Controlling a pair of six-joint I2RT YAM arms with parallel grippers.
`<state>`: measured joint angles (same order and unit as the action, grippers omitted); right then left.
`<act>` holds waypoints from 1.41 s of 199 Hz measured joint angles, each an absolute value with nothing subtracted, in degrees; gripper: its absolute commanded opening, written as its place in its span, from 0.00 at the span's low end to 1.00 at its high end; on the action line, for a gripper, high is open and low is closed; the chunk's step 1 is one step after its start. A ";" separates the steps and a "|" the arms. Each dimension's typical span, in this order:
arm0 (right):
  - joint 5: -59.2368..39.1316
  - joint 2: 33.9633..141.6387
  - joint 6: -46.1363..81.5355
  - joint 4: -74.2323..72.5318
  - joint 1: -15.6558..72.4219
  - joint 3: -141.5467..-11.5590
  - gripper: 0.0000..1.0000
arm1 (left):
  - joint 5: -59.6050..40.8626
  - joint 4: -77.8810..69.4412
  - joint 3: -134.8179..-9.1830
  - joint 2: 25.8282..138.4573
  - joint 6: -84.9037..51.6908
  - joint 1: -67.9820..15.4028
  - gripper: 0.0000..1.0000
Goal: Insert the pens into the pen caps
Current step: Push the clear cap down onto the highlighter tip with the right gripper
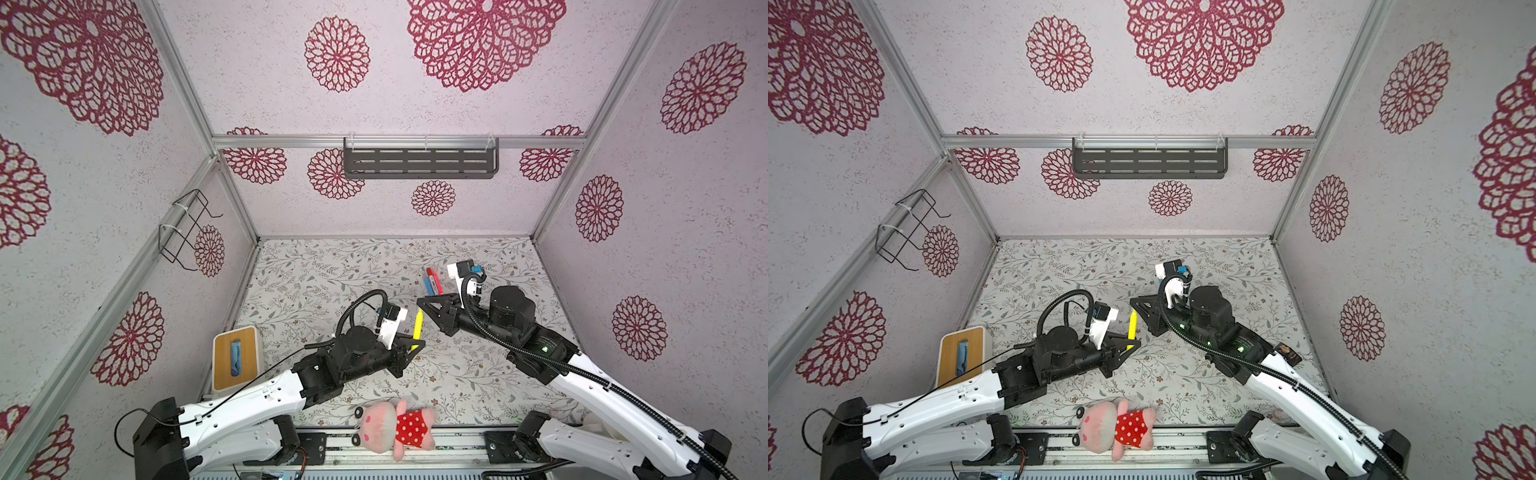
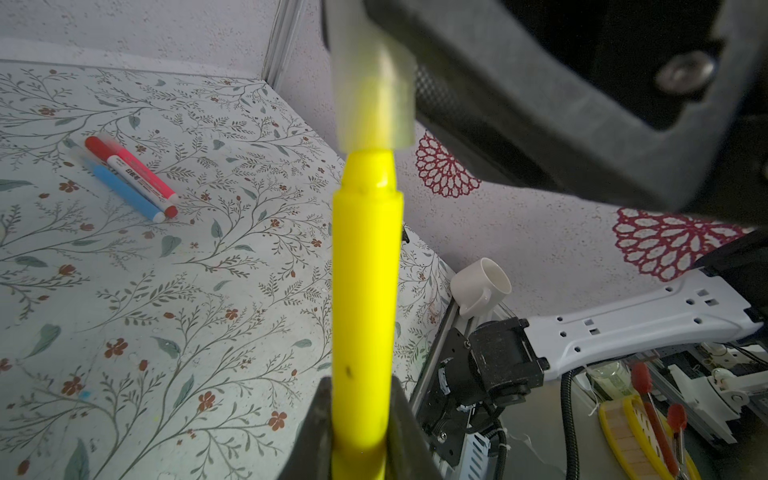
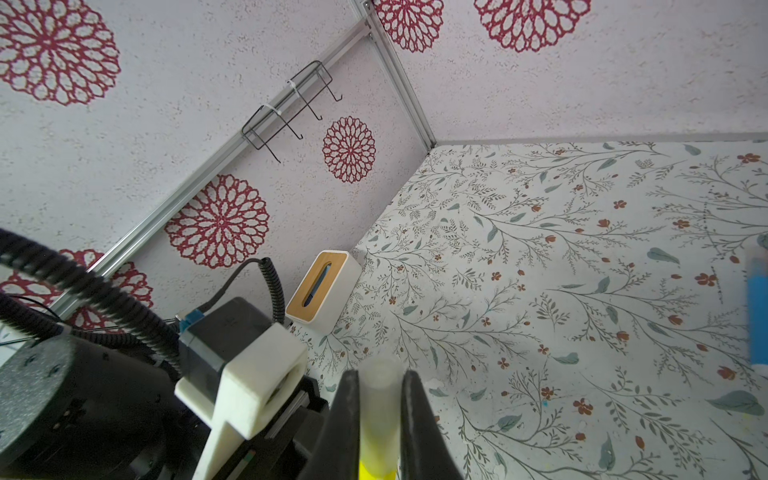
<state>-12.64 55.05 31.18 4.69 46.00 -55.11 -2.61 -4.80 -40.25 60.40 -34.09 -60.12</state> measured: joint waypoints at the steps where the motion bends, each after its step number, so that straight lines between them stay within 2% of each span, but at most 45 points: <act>1: -12.62 55.02 31.18 4.67 46.02 -55.11 0.05 | -2.59 -4.80 -40.25 60.38 -34.09 -60.12 0.00; 216: -2.76 52.73 31.70 -2.68 53.67 -48.88 0.05 | -1.43 -1.67 -39.51 58.08 -33.39 -60.47 0.00; 280: -3.05 50.48 31.53 -5.50 54.74 -46.24 0.07 | -2.72 -1.45 -38.57 56.23 -32.36 -60.62 0.00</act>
